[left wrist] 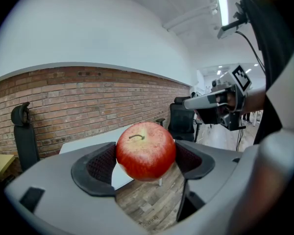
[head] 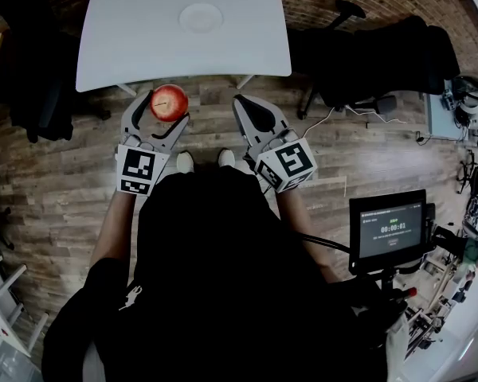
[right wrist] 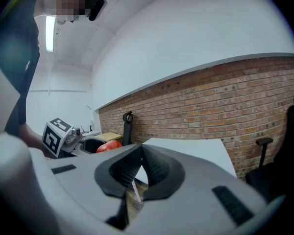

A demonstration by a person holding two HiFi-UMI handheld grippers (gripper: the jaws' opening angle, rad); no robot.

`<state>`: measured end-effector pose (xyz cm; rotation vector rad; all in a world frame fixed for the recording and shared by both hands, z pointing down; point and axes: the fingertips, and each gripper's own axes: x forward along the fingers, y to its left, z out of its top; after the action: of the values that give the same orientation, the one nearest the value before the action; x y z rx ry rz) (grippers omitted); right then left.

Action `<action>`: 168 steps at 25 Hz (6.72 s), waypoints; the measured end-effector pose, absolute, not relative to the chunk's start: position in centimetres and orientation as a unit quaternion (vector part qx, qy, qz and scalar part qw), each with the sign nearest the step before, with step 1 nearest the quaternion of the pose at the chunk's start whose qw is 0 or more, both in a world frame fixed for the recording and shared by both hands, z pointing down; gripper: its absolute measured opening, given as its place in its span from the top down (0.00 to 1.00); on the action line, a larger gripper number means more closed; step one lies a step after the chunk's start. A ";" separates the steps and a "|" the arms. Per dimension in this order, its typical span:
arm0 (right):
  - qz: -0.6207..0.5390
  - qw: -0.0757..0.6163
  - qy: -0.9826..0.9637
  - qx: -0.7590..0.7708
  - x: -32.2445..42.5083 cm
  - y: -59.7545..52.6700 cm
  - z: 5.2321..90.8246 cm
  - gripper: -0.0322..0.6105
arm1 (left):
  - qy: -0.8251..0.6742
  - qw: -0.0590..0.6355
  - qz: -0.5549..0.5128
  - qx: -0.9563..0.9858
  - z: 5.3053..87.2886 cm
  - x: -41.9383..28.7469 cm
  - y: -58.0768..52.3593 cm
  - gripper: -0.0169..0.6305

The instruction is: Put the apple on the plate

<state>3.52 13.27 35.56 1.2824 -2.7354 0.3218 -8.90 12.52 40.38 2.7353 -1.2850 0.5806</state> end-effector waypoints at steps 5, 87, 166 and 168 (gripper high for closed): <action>0.107 0.056 -0.897 0.425 1.7 13.7 36.2 0.95 | -0.414 0.033 0.188 0.890 40.9 -10.8 12.6 0.38; 0.129 0.060 -0.942 0.304 8.3 -12.2 39.8 0.95 | -0.496 0.069 0.225 0.836 43.5 -3.0 -10.1 0.38; 0.189 0.139 -0.786 0.571 8.8 -10.2 41.7 0.95 | -0.225 0.038 0.304 0.925 61.1 -0.3 -20.8 0.38; 0.190 0.141 -0.786 0.571 8.9 -10.1 41.8 0.95 | -0.230 0.032 0.308 0.923 61.4 -0.4 -20.9 0.38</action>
<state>8.88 -10.14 41.76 1.6486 -2.2705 0.5495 -0.43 -20.89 61.37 2.8414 -0.7077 0.9469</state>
